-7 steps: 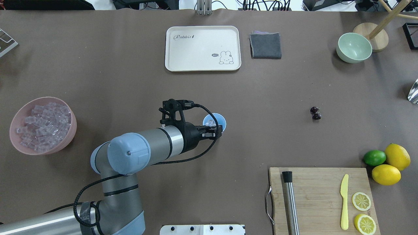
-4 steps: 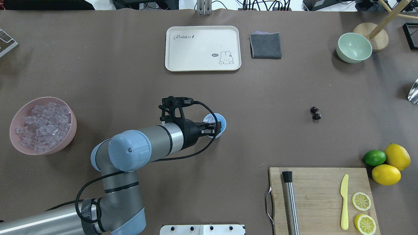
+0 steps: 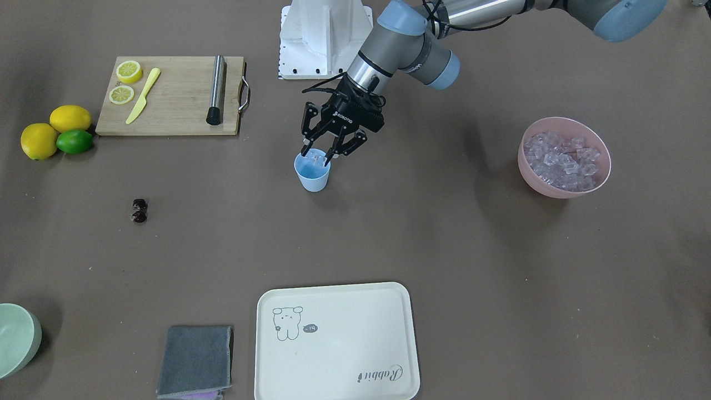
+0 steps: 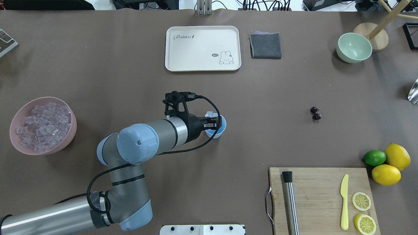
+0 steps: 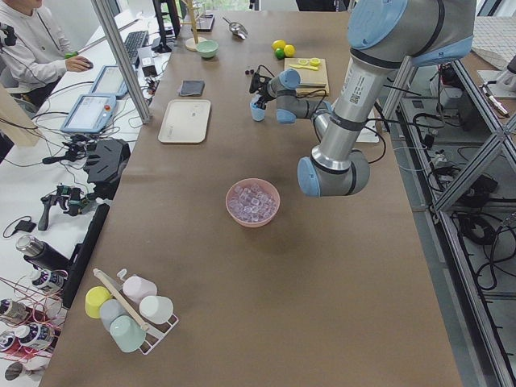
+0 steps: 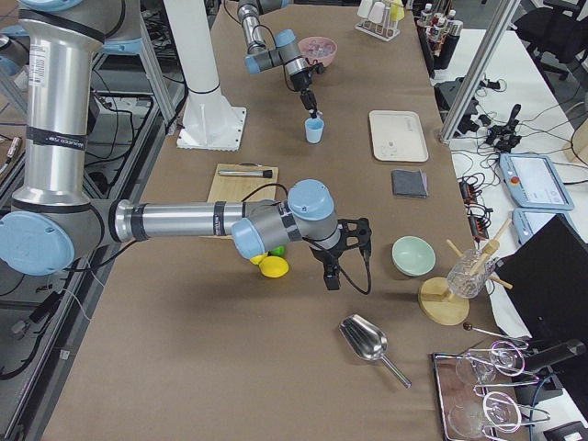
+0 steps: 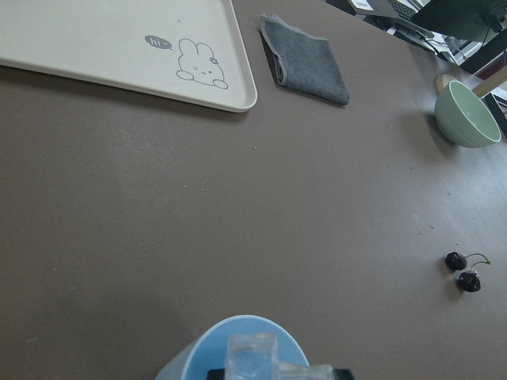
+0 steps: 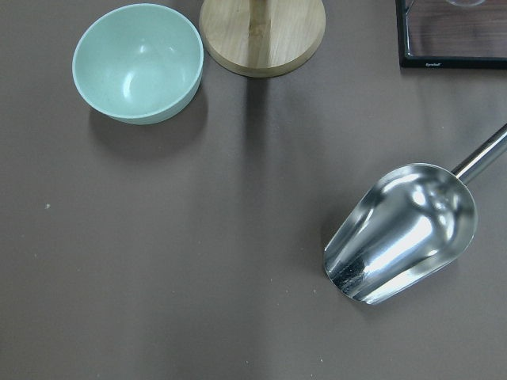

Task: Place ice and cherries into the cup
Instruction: 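Open the left gripper above the blue cup to drop the ice cube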

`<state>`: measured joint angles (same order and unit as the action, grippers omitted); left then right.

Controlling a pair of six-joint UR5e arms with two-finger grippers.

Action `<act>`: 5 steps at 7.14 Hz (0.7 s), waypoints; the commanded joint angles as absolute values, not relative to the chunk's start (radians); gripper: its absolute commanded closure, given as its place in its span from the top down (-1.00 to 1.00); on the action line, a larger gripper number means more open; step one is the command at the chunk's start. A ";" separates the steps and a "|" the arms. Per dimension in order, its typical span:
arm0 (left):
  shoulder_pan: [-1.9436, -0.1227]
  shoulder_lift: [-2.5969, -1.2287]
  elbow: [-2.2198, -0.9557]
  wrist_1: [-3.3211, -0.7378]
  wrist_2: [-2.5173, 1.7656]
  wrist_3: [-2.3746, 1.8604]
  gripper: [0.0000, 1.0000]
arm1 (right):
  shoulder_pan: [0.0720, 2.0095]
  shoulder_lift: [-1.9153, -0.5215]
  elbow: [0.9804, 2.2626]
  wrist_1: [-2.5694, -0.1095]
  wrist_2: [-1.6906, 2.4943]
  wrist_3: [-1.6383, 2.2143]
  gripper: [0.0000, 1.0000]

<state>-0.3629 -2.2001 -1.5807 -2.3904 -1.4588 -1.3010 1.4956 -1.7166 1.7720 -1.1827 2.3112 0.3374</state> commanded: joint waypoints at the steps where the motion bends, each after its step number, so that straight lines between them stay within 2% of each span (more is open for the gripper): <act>1: -0.364 -2.209 -1.569 -2.390 -1.460 -1.298 0.25 | 1.496 -1.718 1.773 -1.183 2.312 0.337 1.00; 2: -0.364 -2.209 -1.572 -2.393 -1.460 -1.299 0.96 | 1.496 -1.718 1.772 -1.183 2.312 0.337 1.00; 5: -0.380 -2.192 -1.623 -2.378 -1.469 -1.289 0.97 | 1.496 -1.718 1.773 -1.183 2.310 0.337 1.00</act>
